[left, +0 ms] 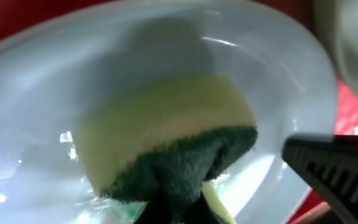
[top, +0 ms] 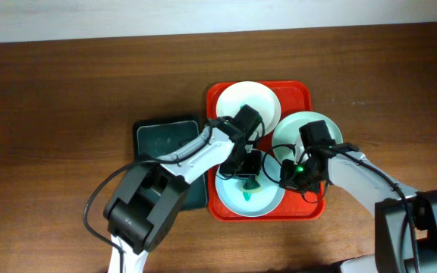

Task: Clean dirty plates on tray and stack at the side

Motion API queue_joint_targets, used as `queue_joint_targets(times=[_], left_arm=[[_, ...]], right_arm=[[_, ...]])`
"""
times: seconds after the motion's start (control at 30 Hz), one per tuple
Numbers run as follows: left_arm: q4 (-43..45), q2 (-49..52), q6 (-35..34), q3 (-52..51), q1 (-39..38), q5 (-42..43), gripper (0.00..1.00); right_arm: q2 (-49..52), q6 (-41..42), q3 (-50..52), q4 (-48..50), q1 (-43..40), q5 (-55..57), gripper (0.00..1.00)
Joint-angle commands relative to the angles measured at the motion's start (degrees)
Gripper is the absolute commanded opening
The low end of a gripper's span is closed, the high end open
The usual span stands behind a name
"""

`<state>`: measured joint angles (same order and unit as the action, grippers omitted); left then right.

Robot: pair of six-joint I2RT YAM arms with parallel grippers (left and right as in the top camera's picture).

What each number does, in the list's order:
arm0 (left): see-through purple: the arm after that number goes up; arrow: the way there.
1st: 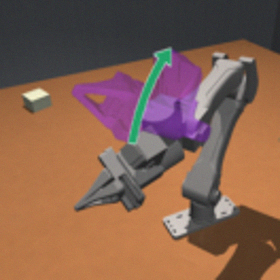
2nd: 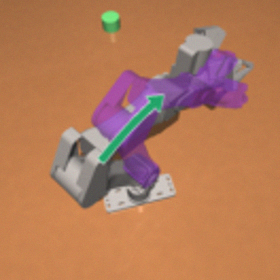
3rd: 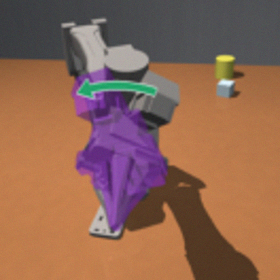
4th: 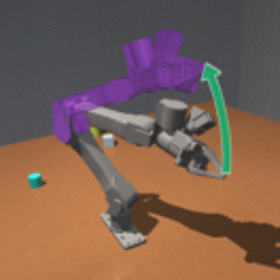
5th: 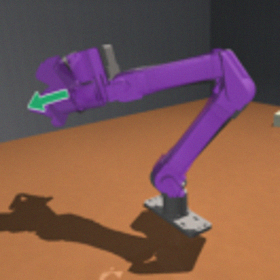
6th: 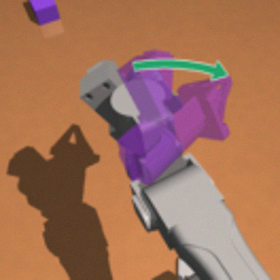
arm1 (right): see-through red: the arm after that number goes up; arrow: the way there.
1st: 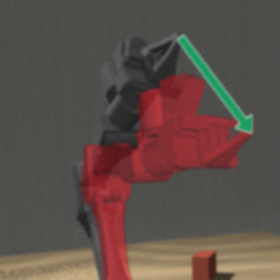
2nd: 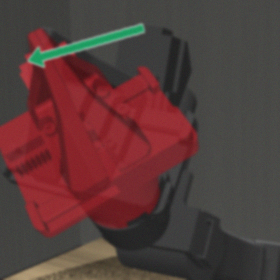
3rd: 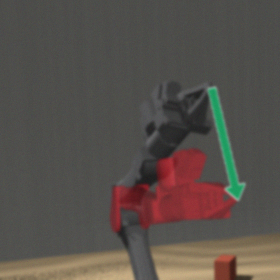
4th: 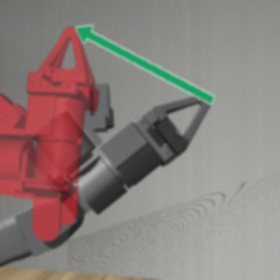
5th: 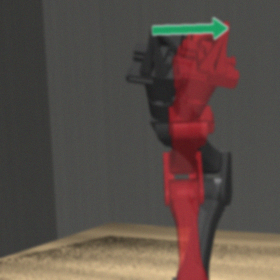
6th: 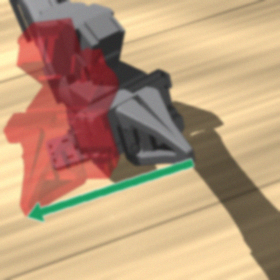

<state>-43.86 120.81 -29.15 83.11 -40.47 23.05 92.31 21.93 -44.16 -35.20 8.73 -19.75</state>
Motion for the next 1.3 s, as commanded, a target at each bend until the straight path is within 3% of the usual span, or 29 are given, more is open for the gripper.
queue_joint_targets(times=[0.0, 0.23, 0.3, 0.4, 0.6, 0.67, 0.97, 1.27], left_arm=[[-1.38, 3.06, 0.7, 0.39, -0.37, 1.18, 0.0], [-11.37, 3.08, 0.02, 0.61, -0.13, -24.15, 0.0], [-12.41, 3.08, 0.04, 0.74, -0.09, -27.41, 0.0], [-11.32, 3.08, 0.07, 0.74, -0.22, -23.78, 0.0], [-1.75, 3.43, 0.09, 0.39, -1.86, 3.65, 0.0], [0.31, 4.02, 0.42, 0.39, -3.23, 7.74, 0.0], [-3.74, 4.76, 3.06, 0.39, -5.51, 5.05, 0.0], [-13.55, 4.5, -0.09, 0.7, -0.55, -21.64, 0.0]], right_arm=[[0.81, 1.09, 0.46, -0.15, 0.26, 5.01, 0.04], [0.81, 1.09, 0.46, -0.59, 0.26, 5.01, 0.04], [0.81, 1.09, 0.46, -0.57, 0.26, 5.01, 0.04], [0.81, 1.09, 0.46, -0.57, 0.26, 5.01, 0.04], [0.81, 1.09, 0.46, -0.57, 0.26, 5.01, 0.04], [0.81, 1.09, 0.46, -0.57, 0.26, 5.01, 0.04], [0.81, 1.11, 0.46, -0.61, 0.26, 4.98, 0.04], [0.81, 1.09, 0.46, -0.79, 0.26, 5.01, 0.04]])
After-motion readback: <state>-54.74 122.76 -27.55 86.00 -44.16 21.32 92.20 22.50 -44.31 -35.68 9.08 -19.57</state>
